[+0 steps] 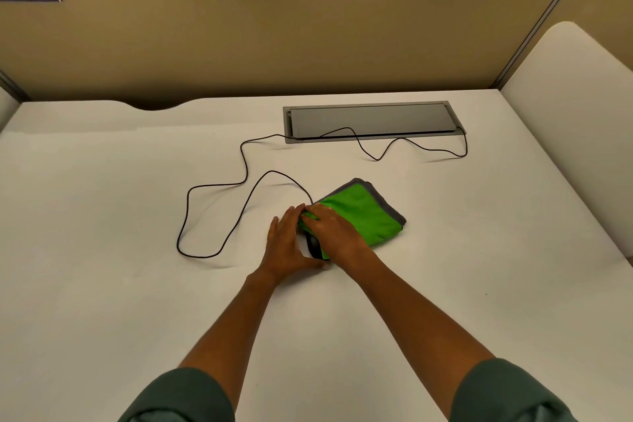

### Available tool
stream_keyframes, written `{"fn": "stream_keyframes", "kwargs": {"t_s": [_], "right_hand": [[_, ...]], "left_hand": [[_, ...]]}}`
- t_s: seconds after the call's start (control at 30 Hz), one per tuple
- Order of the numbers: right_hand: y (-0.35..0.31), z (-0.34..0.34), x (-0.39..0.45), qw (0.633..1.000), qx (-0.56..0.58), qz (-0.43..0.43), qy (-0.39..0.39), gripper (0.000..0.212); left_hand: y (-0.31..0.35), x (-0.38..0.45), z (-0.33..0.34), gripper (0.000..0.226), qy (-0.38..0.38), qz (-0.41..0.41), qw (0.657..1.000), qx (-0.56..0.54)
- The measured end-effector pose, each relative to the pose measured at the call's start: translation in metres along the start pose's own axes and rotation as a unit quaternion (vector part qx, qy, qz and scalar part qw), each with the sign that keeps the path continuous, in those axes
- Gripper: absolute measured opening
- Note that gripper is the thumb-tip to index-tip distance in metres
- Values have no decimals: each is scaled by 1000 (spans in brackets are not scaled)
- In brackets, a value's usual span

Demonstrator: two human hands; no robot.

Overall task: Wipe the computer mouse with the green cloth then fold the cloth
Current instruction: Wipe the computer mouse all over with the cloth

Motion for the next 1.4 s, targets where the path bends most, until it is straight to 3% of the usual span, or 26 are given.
{"fn": "stream_keyframes", "kwargs": {"t_s": [0.13,0.27,0.47,0.63,1.3,1.4], "right_hand": [[-4,2,-12,997,-40,-69,0,57],[-9,7,-42,983,-95,-153,49,42],[-1,9,-71,967,-101,-222,68,50],[9,16,-88,965,-118,-230,40,48],[21,19,-112,956,-180,-206,102,30],[25,22,-113,961,-183,-180,108,38]], "left_hand": [[-1,-2,0,125,4,5,1000,5],[3,-1,-2,118,6,6,1000,1],[2,-1,-2,111,2,28,1000,1],[4,-1,-3,112,-3,24,1000,9],[5,-1,-3,115,-4,6,1000,-1],[5,-2,-3,116,-2,6,1000,-4]]}}
Point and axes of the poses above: each hand's wrist, its own x-axis towards the middle knuckle, its own z-axis out of the palm, y = z × x, the point moved 4 cm from there along x, towards the middle knuckle, and after that the axes turned 11 degrees about -y, right-handed, at the moved point
